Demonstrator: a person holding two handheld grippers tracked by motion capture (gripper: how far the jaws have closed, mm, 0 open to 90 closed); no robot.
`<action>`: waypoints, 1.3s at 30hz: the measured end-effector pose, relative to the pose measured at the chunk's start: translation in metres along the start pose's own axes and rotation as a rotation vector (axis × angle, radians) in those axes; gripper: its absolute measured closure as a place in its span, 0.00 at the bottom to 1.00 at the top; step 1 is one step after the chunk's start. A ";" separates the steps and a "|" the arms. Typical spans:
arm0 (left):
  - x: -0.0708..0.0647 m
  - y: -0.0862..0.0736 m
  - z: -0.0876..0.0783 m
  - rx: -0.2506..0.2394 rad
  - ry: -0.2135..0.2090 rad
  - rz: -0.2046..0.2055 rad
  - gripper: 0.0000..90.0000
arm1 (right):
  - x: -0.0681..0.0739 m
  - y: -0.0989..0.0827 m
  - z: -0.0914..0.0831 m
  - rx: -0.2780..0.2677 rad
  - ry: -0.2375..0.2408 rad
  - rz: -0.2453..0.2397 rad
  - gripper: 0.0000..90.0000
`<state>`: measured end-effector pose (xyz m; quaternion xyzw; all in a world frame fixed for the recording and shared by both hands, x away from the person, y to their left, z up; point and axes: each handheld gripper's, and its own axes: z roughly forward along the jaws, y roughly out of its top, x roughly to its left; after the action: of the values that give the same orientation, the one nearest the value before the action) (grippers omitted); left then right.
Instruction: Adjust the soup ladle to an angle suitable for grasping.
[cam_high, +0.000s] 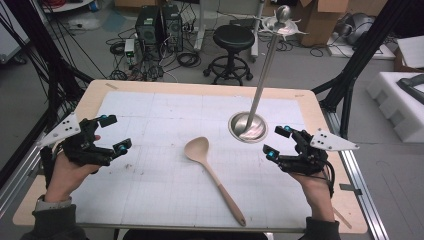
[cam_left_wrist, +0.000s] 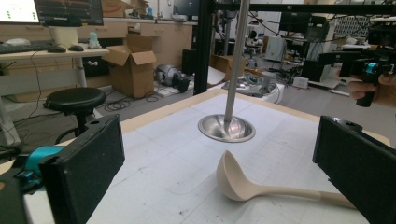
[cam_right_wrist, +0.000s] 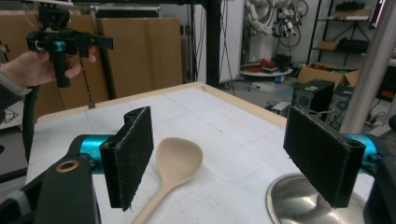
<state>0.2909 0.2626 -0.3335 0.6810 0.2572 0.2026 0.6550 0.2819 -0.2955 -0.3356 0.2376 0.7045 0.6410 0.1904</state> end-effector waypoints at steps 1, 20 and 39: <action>0.000 0.000 0.000 0.001 -0.001 -0.002 0.03 | 0.002 -0.002 0.004 0.017 0.033 -0.006 0.45; 0.003 -0.003 0.000 0.019 0.005 -0.016 0.03 | 0.035 -0.022 0.036 0.089 0.080 -0.002 1.00; 0.007 -0.005 -0.002 0.026 0.011 -0.024 0.03 | 0.066 -0.068 0.070 0.326 0.252 0.063 1.00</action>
<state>0.2948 0.2682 -0.3386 0.6854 0.2716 0.1950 0.6469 0.2623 -0.2049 -0.4078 0.2052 0.8095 0.5486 0.0399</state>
